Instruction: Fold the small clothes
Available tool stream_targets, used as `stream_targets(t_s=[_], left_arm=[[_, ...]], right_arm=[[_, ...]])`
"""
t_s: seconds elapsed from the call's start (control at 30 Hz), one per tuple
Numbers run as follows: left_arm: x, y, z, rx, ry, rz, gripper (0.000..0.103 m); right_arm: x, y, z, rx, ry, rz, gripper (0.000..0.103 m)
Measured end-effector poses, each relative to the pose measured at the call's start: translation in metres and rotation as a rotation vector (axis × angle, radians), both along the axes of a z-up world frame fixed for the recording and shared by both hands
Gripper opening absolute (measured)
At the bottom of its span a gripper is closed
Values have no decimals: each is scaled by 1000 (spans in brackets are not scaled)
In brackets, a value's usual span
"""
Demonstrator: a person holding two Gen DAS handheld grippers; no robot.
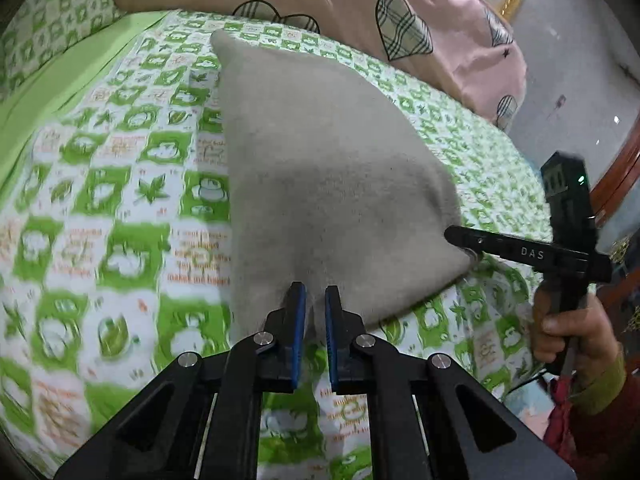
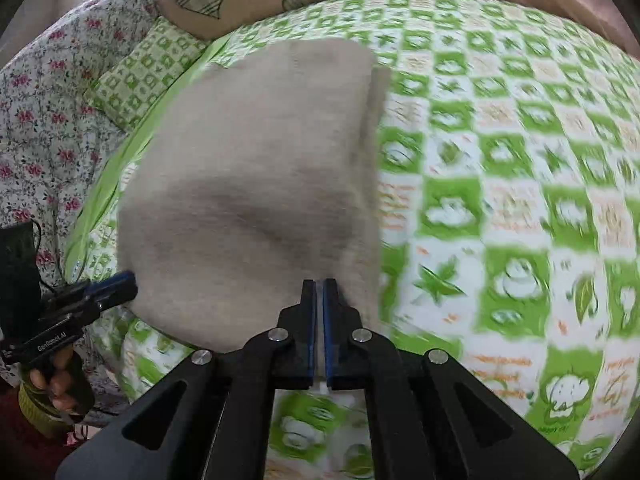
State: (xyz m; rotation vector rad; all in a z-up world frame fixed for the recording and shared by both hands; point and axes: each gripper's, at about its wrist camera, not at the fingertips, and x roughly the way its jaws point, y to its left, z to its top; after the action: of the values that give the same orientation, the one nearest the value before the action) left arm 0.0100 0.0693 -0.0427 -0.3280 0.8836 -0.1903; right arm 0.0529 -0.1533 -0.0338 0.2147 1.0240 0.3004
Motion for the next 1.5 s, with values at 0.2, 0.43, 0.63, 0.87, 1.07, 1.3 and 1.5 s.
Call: stream_targets(t_s=[0.2,0.43,0.63,0.87,1.07,1.3,1.5], left_arm=[[-6,-5,2,22,-2,24,10],[-8,-12,4,44,4,40,10],[-12,-15,6,51,17,45,14],[-20,-16,9,46,30,47,20],[-32,-15,15,54,39,54,26],[-39,-6,36,61,1,82,50],[-39,-2,47,81,-20,103,59]], right_arm=[[-6,-7,1,0,-12,-32,0],[-19,-7,3,7,-25,-54,0],[-28,-9,5,1,-22,-62,0],[-35,-7,9,-17,-13,-66,4],[-48,-7,13,-33,2,-84,4],[-64,-18,24,-25,6,-126,10],[-71,-17,42,21,-55,-127,58]])
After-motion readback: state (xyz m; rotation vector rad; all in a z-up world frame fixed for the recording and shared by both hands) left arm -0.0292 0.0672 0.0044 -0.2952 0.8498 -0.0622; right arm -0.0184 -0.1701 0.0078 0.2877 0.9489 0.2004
